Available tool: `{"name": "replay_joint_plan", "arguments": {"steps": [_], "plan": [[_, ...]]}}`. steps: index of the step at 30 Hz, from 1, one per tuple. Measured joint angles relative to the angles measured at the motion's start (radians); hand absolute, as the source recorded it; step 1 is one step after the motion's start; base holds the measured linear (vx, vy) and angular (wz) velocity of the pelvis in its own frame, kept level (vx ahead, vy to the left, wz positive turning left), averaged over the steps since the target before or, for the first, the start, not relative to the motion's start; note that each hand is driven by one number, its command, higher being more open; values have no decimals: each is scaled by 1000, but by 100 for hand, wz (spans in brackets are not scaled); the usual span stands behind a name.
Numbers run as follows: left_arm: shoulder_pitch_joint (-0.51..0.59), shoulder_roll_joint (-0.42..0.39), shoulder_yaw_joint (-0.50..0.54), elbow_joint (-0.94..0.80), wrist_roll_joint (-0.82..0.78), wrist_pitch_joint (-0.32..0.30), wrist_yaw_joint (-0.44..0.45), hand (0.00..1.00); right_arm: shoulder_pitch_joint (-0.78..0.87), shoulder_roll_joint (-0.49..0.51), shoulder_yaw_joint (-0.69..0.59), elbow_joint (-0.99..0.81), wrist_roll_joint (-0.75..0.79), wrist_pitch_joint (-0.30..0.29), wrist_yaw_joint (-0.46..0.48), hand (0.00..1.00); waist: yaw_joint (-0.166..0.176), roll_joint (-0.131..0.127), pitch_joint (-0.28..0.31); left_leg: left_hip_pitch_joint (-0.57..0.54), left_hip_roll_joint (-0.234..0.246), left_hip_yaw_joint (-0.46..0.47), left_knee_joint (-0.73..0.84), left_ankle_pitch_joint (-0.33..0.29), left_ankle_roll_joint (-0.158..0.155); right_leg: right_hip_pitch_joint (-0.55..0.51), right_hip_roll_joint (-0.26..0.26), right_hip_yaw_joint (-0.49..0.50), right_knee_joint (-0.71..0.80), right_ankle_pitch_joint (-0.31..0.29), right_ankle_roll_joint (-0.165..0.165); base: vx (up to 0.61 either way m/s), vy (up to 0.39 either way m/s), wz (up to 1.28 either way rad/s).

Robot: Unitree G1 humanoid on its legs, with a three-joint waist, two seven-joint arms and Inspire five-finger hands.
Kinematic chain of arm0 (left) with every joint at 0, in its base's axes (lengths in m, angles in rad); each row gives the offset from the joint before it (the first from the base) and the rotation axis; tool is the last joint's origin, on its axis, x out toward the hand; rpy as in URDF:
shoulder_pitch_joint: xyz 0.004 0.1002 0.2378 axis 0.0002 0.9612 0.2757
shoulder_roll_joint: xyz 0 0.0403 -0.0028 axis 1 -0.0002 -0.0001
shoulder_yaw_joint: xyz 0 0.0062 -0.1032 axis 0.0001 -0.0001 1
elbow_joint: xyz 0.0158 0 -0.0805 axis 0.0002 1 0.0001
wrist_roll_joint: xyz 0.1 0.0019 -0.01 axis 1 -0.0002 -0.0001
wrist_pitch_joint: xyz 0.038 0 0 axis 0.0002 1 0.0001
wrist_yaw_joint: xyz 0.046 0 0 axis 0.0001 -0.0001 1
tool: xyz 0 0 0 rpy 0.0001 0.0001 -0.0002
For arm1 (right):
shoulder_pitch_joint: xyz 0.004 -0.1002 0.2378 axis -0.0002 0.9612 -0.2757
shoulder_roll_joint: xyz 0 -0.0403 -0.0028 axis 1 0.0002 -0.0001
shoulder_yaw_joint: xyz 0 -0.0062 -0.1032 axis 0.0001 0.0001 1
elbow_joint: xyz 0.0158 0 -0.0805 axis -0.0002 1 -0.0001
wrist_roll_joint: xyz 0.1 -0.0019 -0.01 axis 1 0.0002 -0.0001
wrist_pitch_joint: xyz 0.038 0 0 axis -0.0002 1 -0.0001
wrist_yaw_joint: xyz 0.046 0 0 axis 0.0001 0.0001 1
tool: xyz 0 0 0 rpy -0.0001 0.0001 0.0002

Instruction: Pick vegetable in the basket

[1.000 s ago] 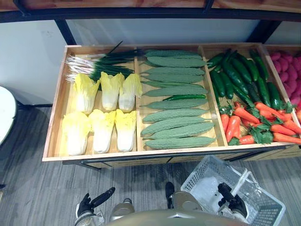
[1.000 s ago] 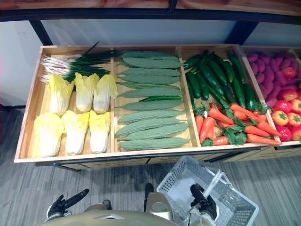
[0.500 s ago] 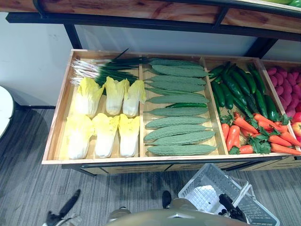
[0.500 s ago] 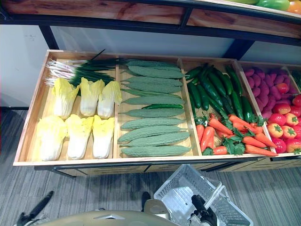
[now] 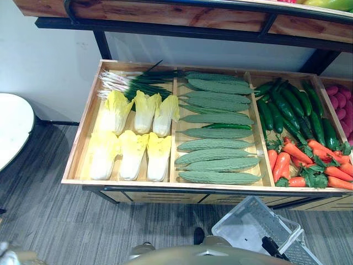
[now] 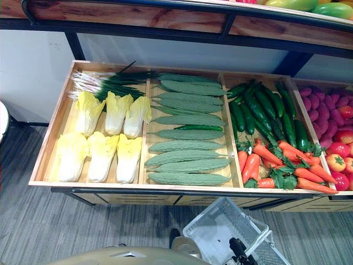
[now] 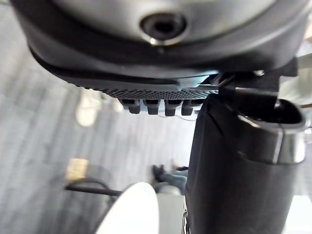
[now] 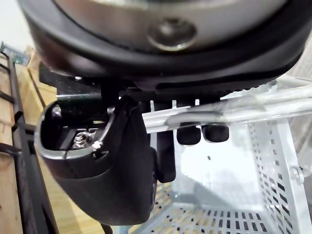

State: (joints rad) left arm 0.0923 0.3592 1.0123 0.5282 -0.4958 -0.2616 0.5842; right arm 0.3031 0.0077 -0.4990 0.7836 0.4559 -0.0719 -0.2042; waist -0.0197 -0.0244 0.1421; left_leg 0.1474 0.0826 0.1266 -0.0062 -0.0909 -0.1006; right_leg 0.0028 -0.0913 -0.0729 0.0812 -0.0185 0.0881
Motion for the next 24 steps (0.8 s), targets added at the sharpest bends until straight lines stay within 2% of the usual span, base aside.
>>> {"name": "replay_joint_plan", "arguments": {"steps": [2,5,14,19,24], "plan": [[-39,47,-9,-53,3,-28,8,100,-1,0,0,0,0,-3,1,0,1,5,-3,-1,-3,1,0,0,0,0,-3,1,-2,2,1,0,0,0],[-105,134,-77,-68,31,-52,-15,100,-1,-2,0,-2,-3,-3,1,0,0,16,-11,-2,-6,6,0,-1,2,1,-3,8,-14,11,1,-13,15,-5],[-274,275,-432,-64,13,-40,-267,100,18,-2,-1,-98,-22,13,33,0,-14,30,-12,-3,-6,34,0,-1,4,-16,3,39,-12,17,1,-12,6,-9],[-296,292,-552,-92,-9,-35,-351,100,23,-4,-1,-134,-50,22,48,0,-39,43,-16,-9,-5,45,0,-7,2,-27,8,55,-13,18,0,3,3,-8],[-295,282,-658,-152,-14,-12,-408,100,29,-4,-2,-161,-55,38,49,0,-40,45,-17,-18,-4,49,7,-11,-3,-34,21,63,-11,18,-1,3,-4,-2]]}}
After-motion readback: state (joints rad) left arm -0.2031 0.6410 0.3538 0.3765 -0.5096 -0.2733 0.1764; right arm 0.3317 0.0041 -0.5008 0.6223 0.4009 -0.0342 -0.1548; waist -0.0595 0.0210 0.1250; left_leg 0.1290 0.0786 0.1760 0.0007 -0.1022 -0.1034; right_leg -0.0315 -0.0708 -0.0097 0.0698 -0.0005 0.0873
